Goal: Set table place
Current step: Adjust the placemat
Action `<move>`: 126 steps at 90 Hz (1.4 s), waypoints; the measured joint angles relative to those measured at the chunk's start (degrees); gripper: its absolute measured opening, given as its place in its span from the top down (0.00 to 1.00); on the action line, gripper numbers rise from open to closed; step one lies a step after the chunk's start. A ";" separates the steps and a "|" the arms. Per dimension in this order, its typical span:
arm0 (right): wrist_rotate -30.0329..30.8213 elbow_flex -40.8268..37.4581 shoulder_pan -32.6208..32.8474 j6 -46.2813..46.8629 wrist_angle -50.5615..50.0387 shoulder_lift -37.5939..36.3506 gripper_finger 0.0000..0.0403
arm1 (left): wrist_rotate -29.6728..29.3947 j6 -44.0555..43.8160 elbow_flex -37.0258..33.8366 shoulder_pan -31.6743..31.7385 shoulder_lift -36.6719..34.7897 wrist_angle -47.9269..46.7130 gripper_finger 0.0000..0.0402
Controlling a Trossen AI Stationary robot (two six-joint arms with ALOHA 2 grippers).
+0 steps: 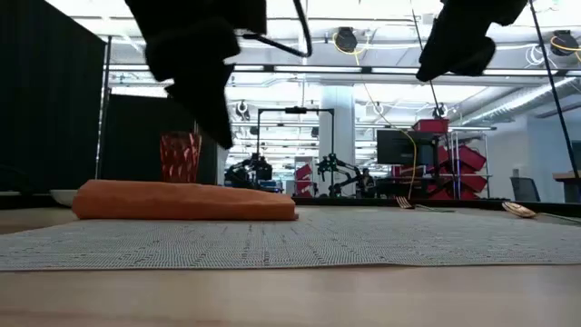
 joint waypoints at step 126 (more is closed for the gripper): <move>0.18 0.04 -0.43 -4.40 7.34 0.26 0.77 | 2.25 3.42 0.02 2.55 -0.02 19.02 0.42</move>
